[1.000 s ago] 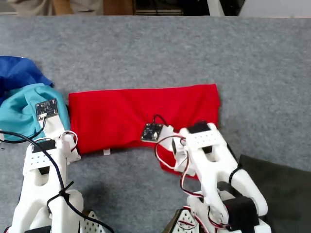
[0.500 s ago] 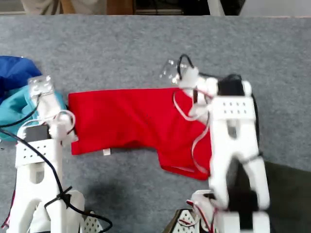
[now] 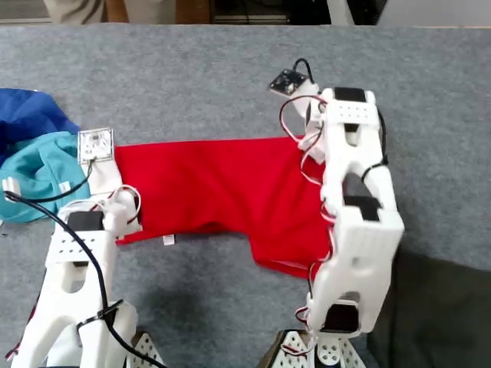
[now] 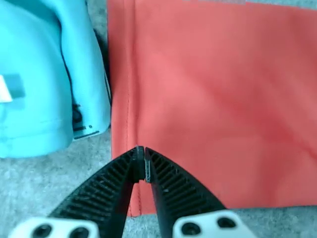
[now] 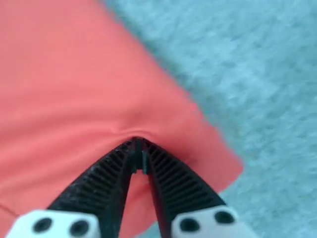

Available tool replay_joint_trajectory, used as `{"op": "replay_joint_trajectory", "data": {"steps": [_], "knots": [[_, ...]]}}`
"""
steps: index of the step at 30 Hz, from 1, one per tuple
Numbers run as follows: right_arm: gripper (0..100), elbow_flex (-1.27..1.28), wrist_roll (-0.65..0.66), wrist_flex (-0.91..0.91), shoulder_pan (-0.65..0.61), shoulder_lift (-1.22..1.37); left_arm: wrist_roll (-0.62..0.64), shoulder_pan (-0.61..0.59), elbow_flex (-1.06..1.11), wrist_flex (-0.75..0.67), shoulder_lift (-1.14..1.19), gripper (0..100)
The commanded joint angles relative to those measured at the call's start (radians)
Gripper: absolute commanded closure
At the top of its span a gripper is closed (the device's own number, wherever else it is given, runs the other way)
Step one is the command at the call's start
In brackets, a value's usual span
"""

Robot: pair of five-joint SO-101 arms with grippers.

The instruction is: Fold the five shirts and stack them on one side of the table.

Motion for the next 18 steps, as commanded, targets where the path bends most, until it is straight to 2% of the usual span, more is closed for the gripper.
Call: {"op": "replay_joint_trajectory", "data": {"steps": [1, 11, 15, 18], "knots": [[99.0, -0.231, -0.011, 0.046, 0.012, 0.093, 0.0, 0.005, 0.025, -0.038, -0.021, 98], [99.0, -0.782, -0.011, 0.308, 0.005, 0.344, 0.0, 0.005, 0.11, -0.041, -0.021, 98], [99.3, -0.969, -0.006, 0.497, 0.004, 0.38, 0.0, 0.003, 0.118, -0.041, -0.022, 98], [99.4, -1.04, -0.06, 0.52, 0.018, 0.36, 0.0, 0.003, 0.12, -0.041, -0.022, 98]]}}
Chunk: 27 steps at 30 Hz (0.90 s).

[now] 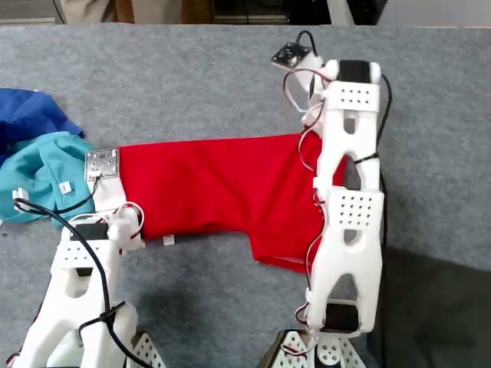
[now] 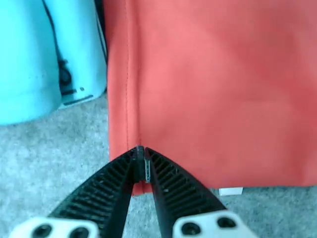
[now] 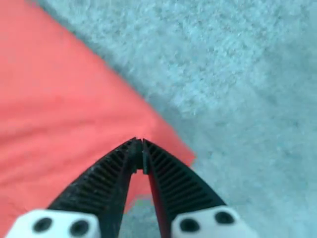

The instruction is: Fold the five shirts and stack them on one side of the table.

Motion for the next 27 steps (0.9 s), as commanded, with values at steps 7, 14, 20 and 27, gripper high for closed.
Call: {"op": "replay_joint_trajectory", "data": {"steps": [7, 14, 20, 27], "knots": [[99.4, 0.239, -0.021, 0.038, -0.018, -0.291, 0.0, -0.046, 0.011, -0.038, -0.021, 98], [99.4, 0.785, 0.071, -0.06, -0.061, -0.653, 0.0, -0.058, 0.011, -0.037, -0.021, 98], [99.4, 1.374, 0.189, -0.307, -0.062, -0.995, 0.0, -0.061, 0.011, -0.032, -0.027, 98], [98.9, 1.937, 0.301, -0.505, -0.062, -1.346, -0.003, -0.06, 0.011, -0.032, -0.027, 98]]}}
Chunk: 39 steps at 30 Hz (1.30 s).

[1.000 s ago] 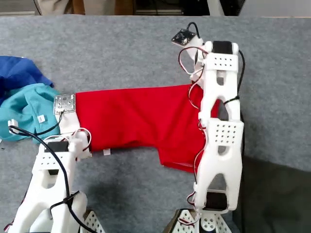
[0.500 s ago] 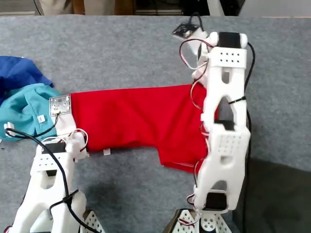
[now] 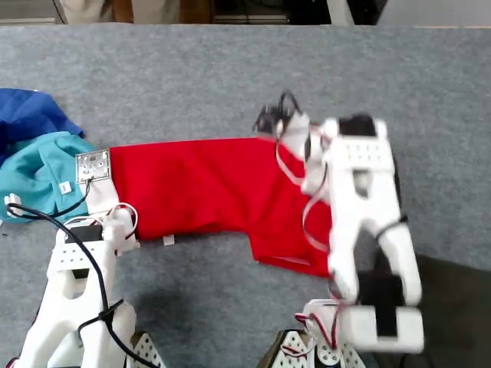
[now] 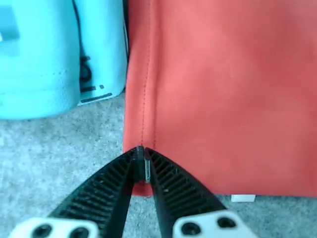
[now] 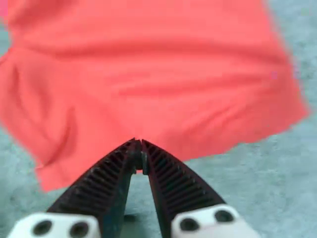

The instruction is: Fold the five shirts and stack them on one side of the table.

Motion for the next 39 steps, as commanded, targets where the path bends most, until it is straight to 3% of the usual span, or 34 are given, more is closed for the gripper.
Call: {"op": "replay_joint_trajectory", "data": {"steps": [1, 8, 18, 27, 39], "knots": [[98.3, 0.248, 0.049, -0.048, -0.015, -0.2, -0.005, -0.008, -0.006, -0.009, -0.024, 98], [78.5, 0.529, 0.146, 0.005, -0.088, -0.424, -0.005, -0.008, -0.006, -0.011, -0.019, 98], [79.2, 0.634, 0.055, -0.003, -0.317, -0.481, -0.005, -0.008, -0.006, -0.012, -0.019, 98], [74.7, 0.725, 0.054, -0.176, -0.315, -0.452, -0.005, -0.008, -0.006, -0.011, -0.019, 98], [75.0, 0.618, 0.058, -0.264, -0.285, -0.11, -0.005, -0.008, -0.006, -0.006, -0.019, 98]]}}
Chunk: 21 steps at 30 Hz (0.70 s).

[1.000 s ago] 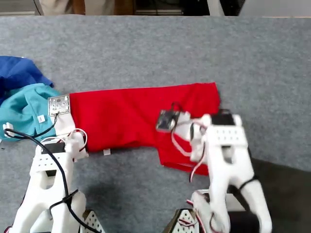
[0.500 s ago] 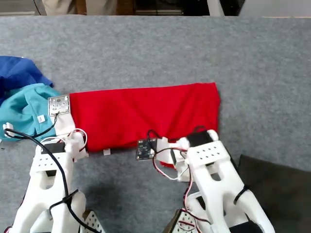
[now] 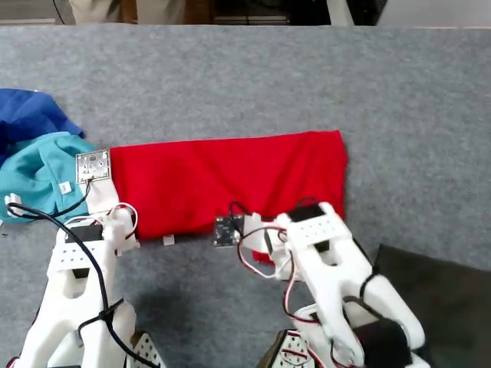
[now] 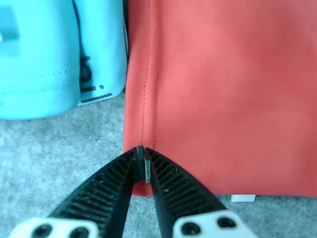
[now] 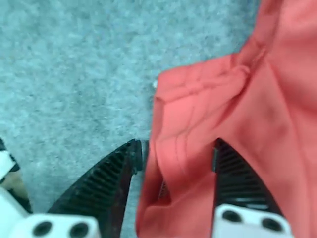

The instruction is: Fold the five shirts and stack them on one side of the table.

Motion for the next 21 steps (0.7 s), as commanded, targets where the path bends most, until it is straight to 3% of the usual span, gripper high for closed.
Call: {"op": "replay_joint_trajectory", "data": {"steps": [1, 5, 14, 18, 21], "knots": [[75.5, -0.036, -0.003, -0.02, 0.03, 0.097, -0.005, -0.009, -0.006, -0.005, -0.019, 98], [81.5, -0.076, -0.003, -0.018, 0.039, 0.154, -0.005, -0.009, -0.005, -0.005, -0.019, 98], [83.0, -0.133, -0.011, 0.002, 0.042, 0.229, -0.005, -0.009, -0.005, -0.005, -0.019, 98], [96.1, -0.14, -0.038, 0.003, 0.064, 0.229, -0.006, -0.009, -0.005, -0.005, -0.019, 98], [99.4, -0.142, -0.04, 0.003, 0.067, 0.229, -0.006, -0.009, -0.005, -0.005, -0.019, 98]]}}
